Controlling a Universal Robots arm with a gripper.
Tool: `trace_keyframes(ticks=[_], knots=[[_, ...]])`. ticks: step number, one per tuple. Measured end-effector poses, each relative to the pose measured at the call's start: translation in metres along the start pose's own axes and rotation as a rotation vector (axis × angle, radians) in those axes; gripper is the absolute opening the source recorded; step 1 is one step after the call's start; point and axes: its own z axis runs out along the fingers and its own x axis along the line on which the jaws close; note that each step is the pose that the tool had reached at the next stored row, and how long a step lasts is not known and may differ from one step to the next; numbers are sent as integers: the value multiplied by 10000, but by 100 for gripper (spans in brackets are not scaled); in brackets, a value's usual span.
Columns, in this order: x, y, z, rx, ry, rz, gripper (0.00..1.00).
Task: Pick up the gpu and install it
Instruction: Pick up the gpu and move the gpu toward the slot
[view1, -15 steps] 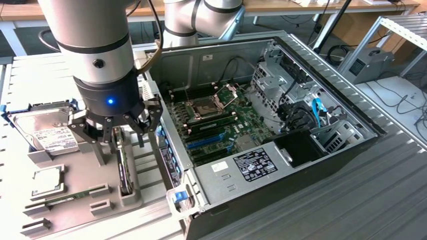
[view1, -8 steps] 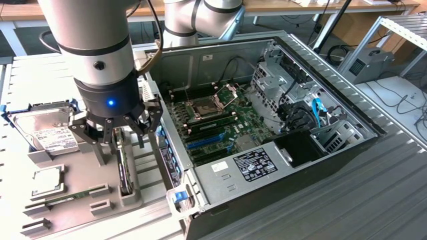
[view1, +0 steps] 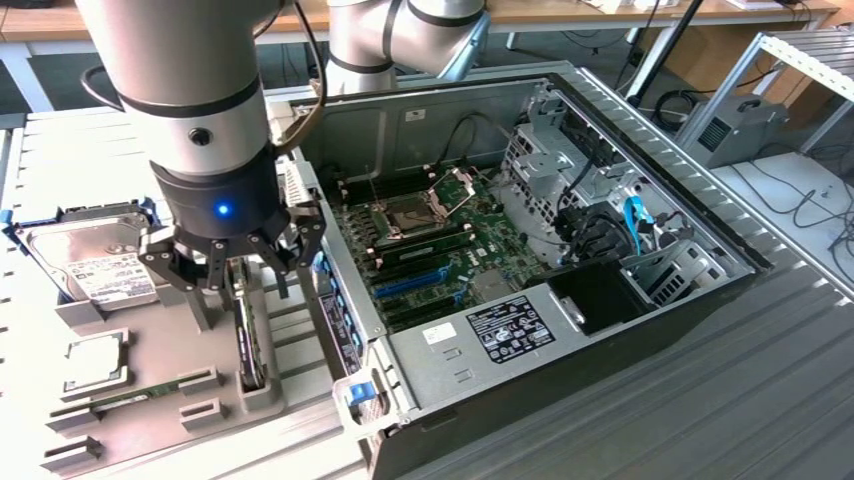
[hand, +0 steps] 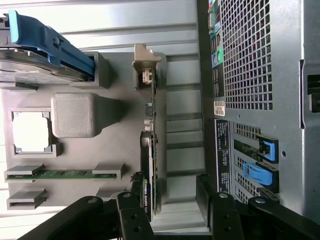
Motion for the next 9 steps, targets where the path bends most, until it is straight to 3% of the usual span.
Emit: trace_keyframes(ticks=[9], knots=[[1, 1, 36, 0, 0, 0, 54]])
